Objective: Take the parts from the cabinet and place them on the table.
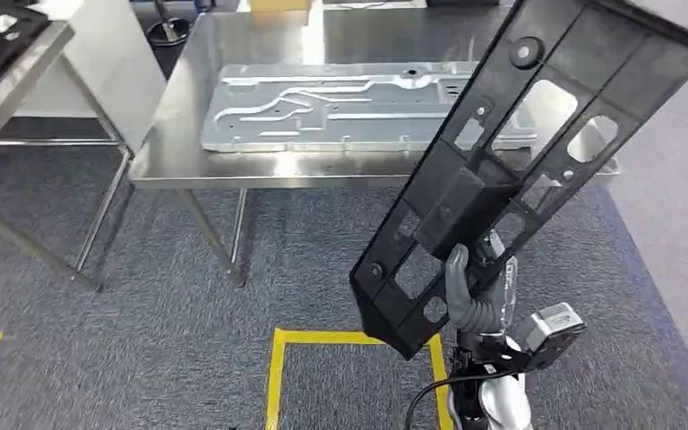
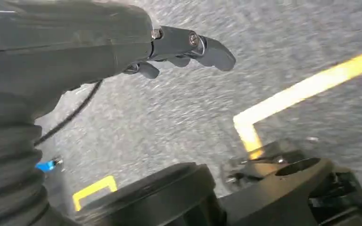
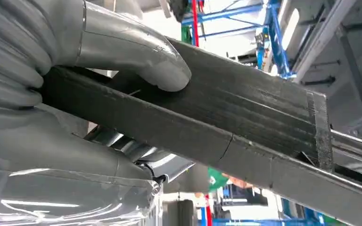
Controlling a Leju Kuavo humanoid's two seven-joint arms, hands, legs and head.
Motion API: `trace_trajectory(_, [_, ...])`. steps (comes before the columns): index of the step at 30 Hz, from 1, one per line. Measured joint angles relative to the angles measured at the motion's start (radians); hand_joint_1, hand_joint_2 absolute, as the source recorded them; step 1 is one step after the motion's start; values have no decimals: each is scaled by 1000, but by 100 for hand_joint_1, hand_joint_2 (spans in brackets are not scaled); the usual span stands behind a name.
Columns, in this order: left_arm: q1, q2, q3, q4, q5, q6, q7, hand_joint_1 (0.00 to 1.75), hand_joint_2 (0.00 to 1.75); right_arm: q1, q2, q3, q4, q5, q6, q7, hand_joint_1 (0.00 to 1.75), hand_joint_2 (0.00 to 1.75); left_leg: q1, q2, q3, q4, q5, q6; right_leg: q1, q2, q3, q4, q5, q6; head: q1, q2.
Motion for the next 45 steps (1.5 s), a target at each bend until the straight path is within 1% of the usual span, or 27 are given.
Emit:
trace_trajectory(1, [-4,0,0,0,2,0,-2,0,175,2,0,1,0,0,0,0,171,175,0,-2,-20,32,5,0,2,13,2,1,-1,-1,0,0])
trace_trajectory(2, [-4,0,0,0,2,0,-4,0,175,3,0,3,0,0,0,0,171,175,0,-4,-16,15,34,1,3,28,6,1,-2,-2,0,0])
trace_trajectory(4, [1,0,0,0,2,0,-5,0,175,4,0,5,-3,0,0,0,171,175,0,-13,32,-113,132,7,3,57,11,4,-3,-1,0,0])
trace_trajectory(5, [6,1,0,0,1,0,-5,0,175,4,0,9,-8,0,0,0,171,175,1,-36,58,-189,177,12,3,68,11,5,-4,1,0,0])
trace_trajectory(6, [7,4,0,0,2,0,-8,0,175,4,0,11,-10,2,-3,0,171,175,1,-50,66,-209,165,17,4,71,10,7,-4,2,1,0])
trace_trajectory(7, [7,4,0,0,1,0,-7,0,175,3,0,12,-13,4,-5,0,171,175,-2,-51,80,-246,162,19,5,84,4,11,-2,9,0,0])
trace_trajectory(10, [3,5,0,0,1,-1,-4,0,175,14,0,14,-29,28,-31,4,171,175,-6,-47,83,-264,164,37,0,87,0,0,9,32,0,0])
trace_trajectory(11, [3,1,0,0,1,-2,-1,0,175,16,0,14,-32,32,-38,6,171,175,7,-40,91,-278,176,44,-1,73,0,5,5,33,-1,0])
trace_trajectory(12, [5,1,0,0,0,-2,2,0,175,15,0,14,-35,36,-41,6,171,175,5,-40,95,-284,180,48,3,39,-10,27,-15,38,3,0])
trace_trajectory(14, [8,1,0,0,1,-2,4,0,175,12,-1,15,-35,40,-42,6,171,175,4,-29,93,-284,181,49,-5,10,-78,167,-90,48,9,0])
trace_trajectory(16, [8,1,0,0,1,-2,5,0,175,20,-1,15,-35,40,-42,6,171,175,4,-19,92,-283,180,49,-12,3,-133,280,-121,56,9,0])
trace_trajectory(17, [8,1,0,0,1,-2,6,0,175,21,-1,15,-35,40,-42,6,171,175,5,-16,93,-283,180,48,-15,0,-128,270,-103,59,9,0])
trace_trajectory(19, [8,1,0,0,1,-2,7,0,175,20,-1,15,-35,40,-42,6,171,175,5,-12,97,-282,176,43,-21,-5,-61,146,-28,61,9,0])
trace_trajectory(20, [8,1,0,0,1,-2,7,0,175,20,-1,15,-36,40,-42,6,171,175,6,-12,101,-280,173,37,-23,-10,-5,46,13,61,9,0])
trace_trajectory(21, [8,1,0,0,1,-2,8,0,175,19,-1,15,-36,40,-42,6,171,175,2,-11,100,-279,167,29,-21,-16,18,3,-2,59,10,0])
trace_trajectory(24, [8,2,0,0,1,-1,8,0,175,19,-1,17,-40,42,-45,7,171,175,0,-8,98,-283,158,11,-10,-11,18,-6,-12,40,5,0])
trace_trajectory(26, [6,2,0,0,0,-1,8,0,175,19,-1,18,-43,43,-45,8,171,175,4,-7,105,-280,150,-2,-14,-7,26,-14,-11,24,5,0])
trace_trajectory(27, [7,3,0,0,0,-1,8,0,175,19,-1,20,-46,43,-46,8,171,175,6,-8,97,-247,134,-4,-14,-7,31,-16,-14,18,3,0])
trace_trajectory(30, [-5,4,0,0,4,-1,5,0,175,20,-1,25,-53,43,-46,8,171,175,4,-8,-17,-20,35,-6,-6,-10,41,-16,-25,3,2,0])
trace_trajectory(32, [-12,3,0,0,7,-1,6,0,175,27,-1,27,-54,44,-48,8,171,175,4,-8,-56,44,40,-2,0,-8,54,-15,-35,0,2,0])
trace_trajectory(33, [-11,4,0,0,9,-1,6,0,175,31,-1,30,-58,45,-49,8,171,175,4,-8,-43,6,82,3,3,-6,64,-15,-42,-1,2,0])
trace_trajectory(35, [-4,4,0,0,12,-1,10,0,175,32,-1,36,-65,46,-50,7,171,175,0,-9,20,-160,195,19,9,1,87,-15,-56,0,2,0])
trace_trajectory(36, [2,7,1,0,16,1,12,0,175,33,-1,37,-67,47,-50,7,171,175,-6,-10,35,-213,215,32,5,2,88,-17,-61,1,3,0])
trace_trajectory(38, [3,9,3,0,29,6,18,0,175,32,-1,39,-69,47,-49,6,171,175,-14,-8,61,-262,185,39,7,5,81,-12,-64,13,3,0])
trace_trajectory(40, [4,11,9,0,44,13,19,0,175,39,-2,39,-69,48,-50,7,171,175,-15,-9,59,-274,187,47,3,1,84,-5,-49,26,3,0])
trace_trajectory(42, [7,10,16,0,47,16,20,0,175,38,-2,42,-71,49,-51,8,171,175,-7,-14,95,-300,189,52,0,0,77,25,-58,34,5,0])
trace_trajectory(45, [9,10,21,0,47,16,21,0,175,39,-2,42,-77,50,-55,6,171,175,-3,-12,115,-303,178,59,-8,-1,-43,208,-121,56,7,0])
